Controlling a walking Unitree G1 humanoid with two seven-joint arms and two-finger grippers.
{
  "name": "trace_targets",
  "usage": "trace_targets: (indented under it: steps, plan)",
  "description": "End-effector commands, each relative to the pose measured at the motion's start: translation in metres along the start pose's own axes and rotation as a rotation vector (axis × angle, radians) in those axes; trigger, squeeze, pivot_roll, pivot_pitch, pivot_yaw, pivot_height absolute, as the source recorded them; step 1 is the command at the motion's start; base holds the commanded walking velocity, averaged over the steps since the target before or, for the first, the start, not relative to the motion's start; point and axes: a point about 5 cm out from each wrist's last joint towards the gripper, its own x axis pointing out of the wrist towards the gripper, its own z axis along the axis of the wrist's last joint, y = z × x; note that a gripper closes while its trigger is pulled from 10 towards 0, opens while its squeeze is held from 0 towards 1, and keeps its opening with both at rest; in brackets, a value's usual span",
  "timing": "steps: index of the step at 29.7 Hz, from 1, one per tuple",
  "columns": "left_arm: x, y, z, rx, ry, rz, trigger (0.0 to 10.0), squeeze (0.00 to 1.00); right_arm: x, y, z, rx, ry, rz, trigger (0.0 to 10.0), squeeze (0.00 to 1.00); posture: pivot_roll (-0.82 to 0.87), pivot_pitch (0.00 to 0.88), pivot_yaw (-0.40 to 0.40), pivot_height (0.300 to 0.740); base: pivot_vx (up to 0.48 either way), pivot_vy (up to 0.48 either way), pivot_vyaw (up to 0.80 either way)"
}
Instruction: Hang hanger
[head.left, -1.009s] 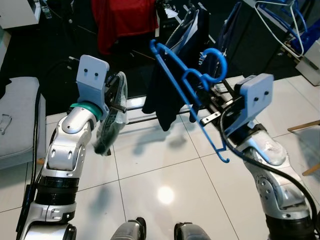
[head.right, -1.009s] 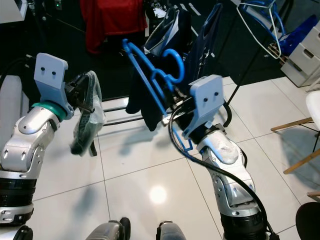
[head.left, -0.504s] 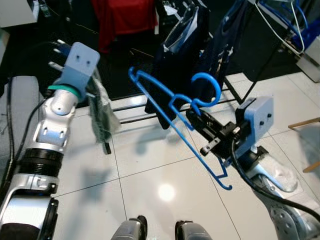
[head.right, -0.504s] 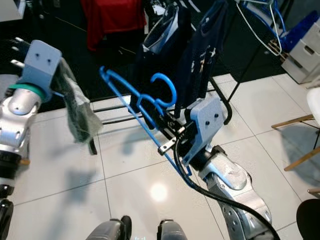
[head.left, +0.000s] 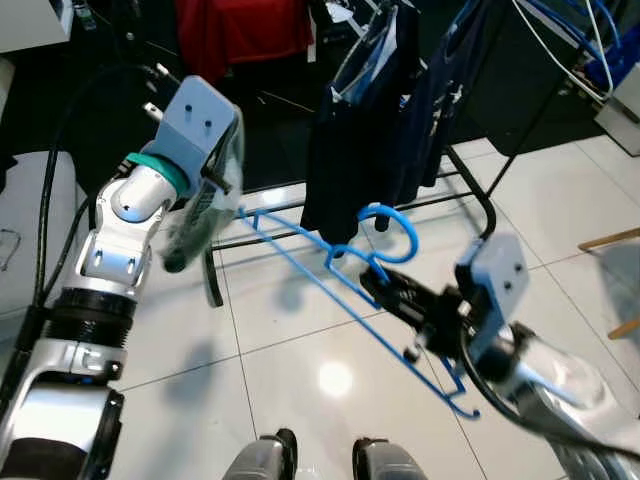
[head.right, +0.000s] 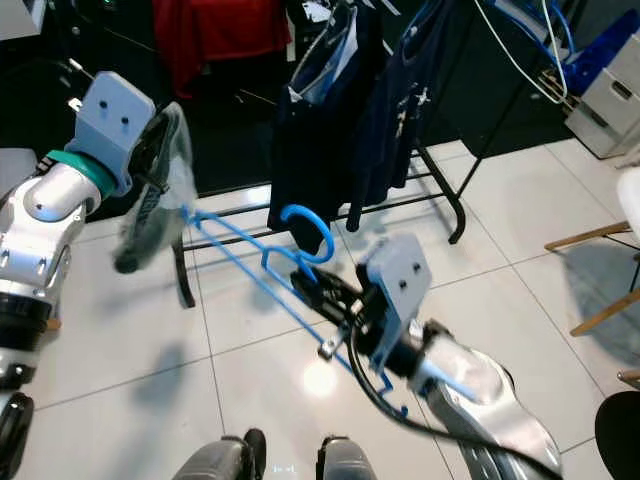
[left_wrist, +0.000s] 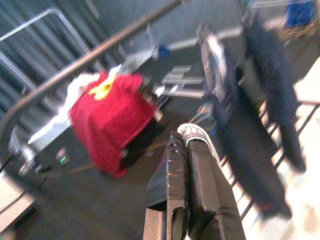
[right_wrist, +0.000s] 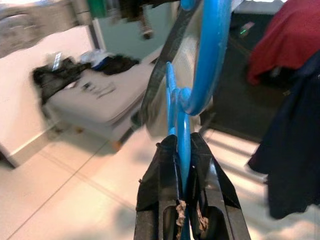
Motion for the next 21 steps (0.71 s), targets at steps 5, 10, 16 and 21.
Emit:
trace_targets:
  steps: [5, 10, 16, 21]
  plan:
    - [-0.001, -0.007, 0.004, -0.023, -0.052, -0.026, 10.0, 0.0, 0.013, -0.009, 0.006, 0.012, -0.046, -0.043, 10.0, 0.0, -0.11, 0.102, 0.064, 0.74, 0.0, 0.0, 0.0]
    - [-0.001, -0.008, 0.004, -0.022, -0.057, -0.03, 10.0, 0.0, 0.015, -0.008, 0.007, 0.02, -0.056, -0.039, 10.0, 0.0, -0.11, 0.103, 0.064, 0.74, 0.0, 0.0, 0.0]
    - [-0.001, -0.007, 0.001, -0.029, -0.053, -0.04, 10.0, 0.0, 0.01, -0.001, 0.01, 0.027, -0.06, -0.023, 10.0, 0.0, -0.12, 0.111, 0.069, 0.74, 0.0, 0.0, 0.0]
    - [0.001, -0.009, 0.003, -0.052, -0.057, -0.056, 10.0, 0.0, 0.008, -0.011, 0.011, -0.013, -0.066, -0.088, 10.0, 0.0, -0.13, 0.112, 0.084, 0.74, 0.0, 0.0, 0.0]
